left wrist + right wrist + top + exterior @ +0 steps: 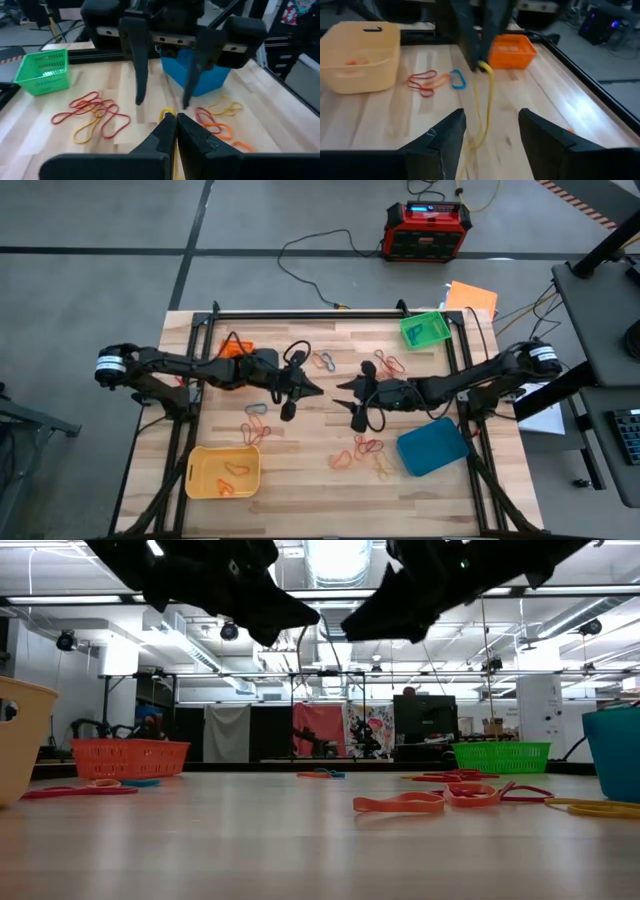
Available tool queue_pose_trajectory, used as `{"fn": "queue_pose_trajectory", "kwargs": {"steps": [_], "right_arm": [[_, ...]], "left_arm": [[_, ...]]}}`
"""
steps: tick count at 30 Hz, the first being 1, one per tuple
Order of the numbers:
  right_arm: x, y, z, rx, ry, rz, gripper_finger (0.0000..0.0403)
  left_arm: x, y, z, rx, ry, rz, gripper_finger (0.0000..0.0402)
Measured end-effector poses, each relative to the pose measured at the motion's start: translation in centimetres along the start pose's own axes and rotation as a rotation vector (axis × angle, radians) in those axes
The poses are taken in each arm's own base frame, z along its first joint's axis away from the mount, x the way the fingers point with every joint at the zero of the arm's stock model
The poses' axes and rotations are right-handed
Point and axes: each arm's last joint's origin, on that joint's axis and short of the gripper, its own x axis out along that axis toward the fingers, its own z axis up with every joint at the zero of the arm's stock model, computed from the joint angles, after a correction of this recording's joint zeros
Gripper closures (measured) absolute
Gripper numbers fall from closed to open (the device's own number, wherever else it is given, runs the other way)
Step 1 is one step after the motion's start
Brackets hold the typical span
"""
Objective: Sort rubber bands into baskets
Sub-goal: Put the yellow rubber band into the blue bin
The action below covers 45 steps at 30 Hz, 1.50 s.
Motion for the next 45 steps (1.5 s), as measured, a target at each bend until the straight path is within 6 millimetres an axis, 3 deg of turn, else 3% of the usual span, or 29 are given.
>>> {"fn": "queue_pose_trajectory", "kwargs": {"steps": [8,14,20,28,34,39,45], "right_arm": [[2.4,0.7,0.1,-0.008,0.032,-0.005,0.0191],[4.1,1.3,0.3,-0.036,0.031,-0.006,0.0196],[5.0,1.9,0.6,-0.068,0.004,0.001,0.0246],[4.5,2.1,0.9,-0.077,-0.003,0.011,0.0377],[4.3,2.5,1.0,-0.092,-0.007,0.025,0.0390],[4.2,2.5,0.9,-0.086,0.050,0.026,0.0391],[3.9,2.6,2.0,-0.093,0.172,0.024,0.0391]], "left_arm": [[0.0,-0.3,1.0,-0.023,-0.097,-0.018,0.0402],[0.1,-1.0,1.4,-0.013,-0.143,-0.038,0.0401],[0.1,-1.0,1.6,-0.019,-0.154,-0.040,0.0401],[0.1,-1.0,1.6,-0.028,-0.154,-0.034,0.0401],[0.1,-0.9,1.6,-0.054,-0.152,-0.005,0.0398],[0.1,-0.9,1.5,-0.054,-0.151,-0.005,0.0358],[0.1,-0.9,1.5,-0.054,-0.145,-0.005,0.0273]]}}
